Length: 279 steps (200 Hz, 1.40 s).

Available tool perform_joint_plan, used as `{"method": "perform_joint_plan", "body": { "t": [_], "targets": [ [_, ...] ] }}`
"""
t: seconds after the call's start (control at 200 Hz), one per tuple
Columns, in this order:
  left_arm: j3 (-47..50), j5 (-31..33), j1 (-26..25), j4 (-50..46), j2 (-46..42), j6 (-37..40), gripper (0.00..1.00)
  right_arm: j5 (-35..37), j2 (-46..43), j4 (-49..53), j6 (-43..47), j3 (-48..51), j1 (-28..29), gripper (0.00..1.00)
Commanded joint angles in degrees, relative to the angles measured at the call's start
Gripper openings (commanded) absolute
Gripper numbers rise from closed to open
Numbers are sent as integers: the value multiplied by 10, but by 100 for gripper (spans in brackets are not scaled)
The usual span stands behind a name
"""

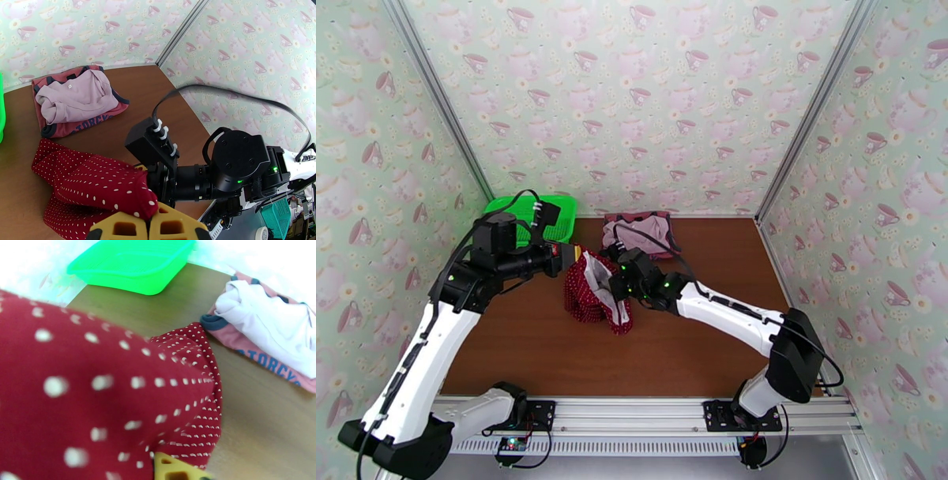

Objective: Fold and stack the mixed laundry pile

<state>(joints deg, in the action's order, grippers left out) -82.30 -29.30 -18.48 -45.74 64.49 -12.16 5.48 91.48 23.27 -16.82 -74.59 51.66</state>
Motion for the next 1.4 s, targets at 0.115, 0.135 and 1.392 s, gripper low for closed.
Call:
{"method": "perform_joint_plan", "body": {
  "t": [0.115, 0.135, 1.392],
  "targets": [
    [62, 93, -2, -8, -16, 0, 0, 80, -35, 142, 108, -101, -30, 0],
    [77, 100, -2, -4, -15, -5, 0, 85, -39, 158, 118, -110, -36, 0],
    [284, 195, -254, 123, 70, -312, 73, 25, -59, 212, 68, -66, -97, 0]
  ]
}}
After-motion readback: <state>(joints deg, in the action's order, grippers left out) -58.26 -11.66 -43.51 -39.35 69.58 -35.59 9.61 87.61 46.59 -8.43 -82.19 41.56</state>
